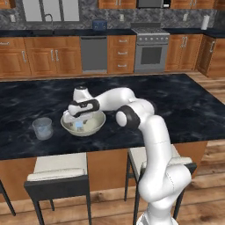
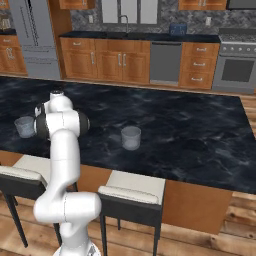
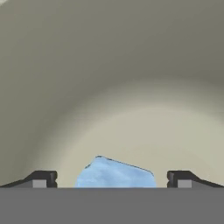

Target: There are four ice cubes in the ice bowl. Place two ice cubes in each glass of water.

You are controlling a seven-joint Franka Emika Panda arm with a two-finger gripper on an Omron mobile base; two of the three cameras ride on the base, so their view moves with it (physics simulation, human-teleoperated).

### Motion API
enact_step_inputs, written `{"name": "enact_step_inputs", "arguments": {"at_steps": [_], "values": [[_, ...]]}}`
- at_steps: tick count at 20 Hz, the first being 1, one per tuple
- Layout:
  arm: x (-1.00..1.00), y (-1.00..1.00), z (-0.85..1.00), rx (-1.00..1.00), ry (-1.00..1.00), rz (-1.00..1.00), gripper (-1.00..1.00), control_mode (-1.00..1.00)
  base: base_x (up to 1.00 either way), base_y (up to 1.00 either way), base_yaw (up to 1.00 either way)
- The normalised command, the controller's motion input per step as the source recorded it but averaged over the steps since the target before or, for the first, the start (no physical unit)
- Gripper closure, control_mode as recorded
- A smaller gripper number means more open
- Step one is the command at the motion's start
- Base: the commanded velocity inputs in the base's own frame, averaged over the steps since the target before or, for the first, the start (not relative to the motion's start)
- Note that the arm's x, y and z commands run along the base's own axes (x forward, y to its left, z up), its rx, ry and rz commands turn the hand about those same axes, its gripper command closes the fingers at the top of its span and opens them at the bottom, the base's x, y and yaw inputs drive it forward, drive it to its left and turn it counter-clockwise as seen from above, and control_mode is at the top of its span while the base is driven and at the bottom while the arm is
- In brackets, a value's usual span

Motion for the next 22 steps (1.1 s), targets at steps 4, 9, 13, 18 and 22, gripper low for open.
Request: {"name": "enact_step_inputs", "arguments": {"at_steps": [4, 9, 13, 18, 22], "values": [[0.0, 0.0, -0.24, -0.06, 0.0, 0.0, -1.0, -1.0, 0.0, 0.0, 0.0], [0.0, 0.0, -0.18, -0.05, 0.0, 0.0, 1.0, -1.0, 0.0, 0.0, 0.0], [0.0, -0.01, -0.09, 0.0, 0.0, 0.0, 1.0, -1.0, 0.0, 0.0, 0.0], [-0.01, -0.13, -0.02, 0.0, 0.0, -0.01, 1.0, -1.0, 0.0, 0.0, 0.0], [-0.08, -0.45, 0.0, 0.0, 0.0, -0.05, 1.0, -1.0, 0.0, 0.0, 0.0]]}}
